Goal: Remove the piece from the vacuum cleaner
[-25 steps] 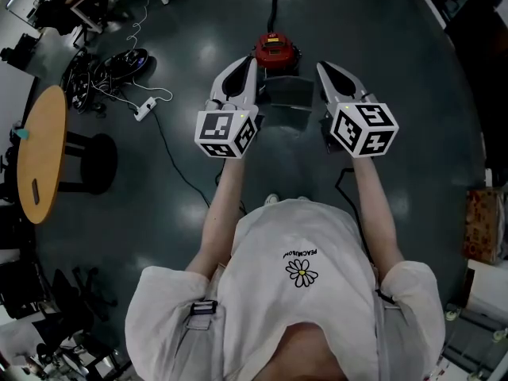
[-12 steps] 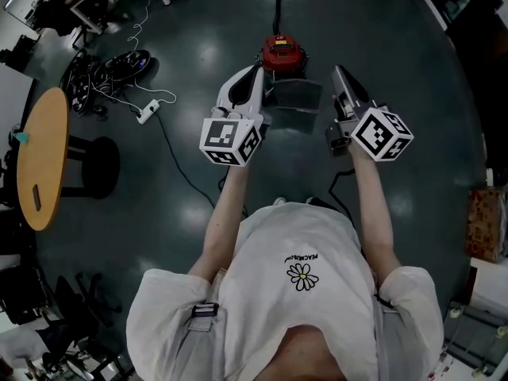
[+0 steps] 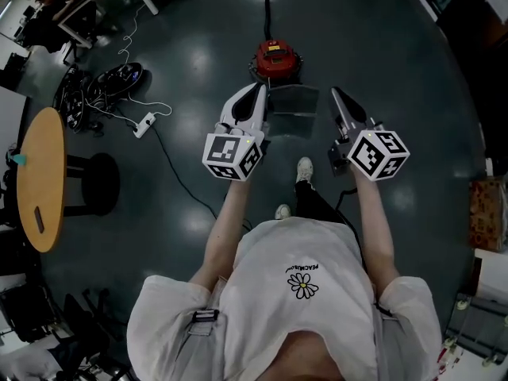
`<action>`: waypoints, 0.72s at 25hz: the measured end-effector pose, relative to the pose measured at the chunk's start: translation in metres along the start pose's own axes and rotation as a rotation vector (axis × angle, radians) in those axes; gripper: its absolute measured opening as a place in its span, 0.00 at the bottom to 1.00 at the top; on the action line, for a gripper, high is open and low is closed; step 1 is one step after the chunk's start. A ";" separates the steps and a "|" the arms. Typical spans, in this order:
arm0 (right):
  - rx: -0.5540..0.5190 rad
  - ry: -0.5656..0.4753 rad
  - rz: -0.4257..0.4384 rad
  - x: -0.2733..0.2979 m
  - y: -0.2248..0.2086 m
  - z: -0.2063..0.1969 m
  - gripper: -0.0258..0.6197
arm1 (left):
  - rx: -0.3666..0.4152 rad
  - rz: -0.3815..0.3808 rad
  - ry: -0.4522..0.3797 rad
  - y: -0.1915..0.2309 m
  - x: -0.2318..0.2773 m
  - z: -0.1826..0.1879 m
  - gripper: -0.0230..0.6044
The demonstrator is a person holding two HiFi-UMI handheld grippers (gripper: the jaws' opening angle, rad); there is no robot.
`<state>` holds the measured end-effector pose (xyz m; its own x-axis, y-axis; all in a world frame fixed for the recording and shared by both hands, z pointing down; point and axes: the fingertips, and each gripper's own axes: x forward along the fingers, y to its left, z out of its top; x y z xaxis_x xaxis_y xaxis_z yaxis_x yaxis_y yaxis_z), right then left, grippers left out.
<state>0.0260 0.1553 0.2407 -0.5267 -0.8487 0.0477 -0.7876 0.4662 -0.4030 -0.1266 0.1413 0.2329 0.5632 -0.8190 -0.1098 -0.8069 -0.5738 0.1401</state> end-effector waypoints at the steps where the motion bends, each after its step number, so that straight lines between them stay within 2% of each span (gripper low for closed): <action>1: 0.002 -0.003 0.005 0.004 -0.005 0.002 0.08 | 0.002 0.001 0.003 0.001 0.006 -0.001 0.04; 4: -0.005 -0.016 0.022 0.026 -0.021 0.009 0.08 | 0.014 0.010 0.017 0.010 0.026 -0.007 0.04; 12: -0.112 -0.038 0.092 0.097 -0.076 0.045 0.08 | 0.057 0.037 0.023 0.040 0.113 -0.008 0.04; 18: -0.147 0.000 0.122 0.140 -0.124 0.066 0.08 | 0.082 0.067 0.015 0.055 0.177 -0.005 0.04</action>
<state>0.0707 -0.0381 0.2374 -0.6212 -0.7836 0.0070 -0.7562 0.5970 -0.2678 -0.0705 -0.0352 0.2256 0.5099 -0.8557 -0.0885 -0.8542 -0.5158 0.0653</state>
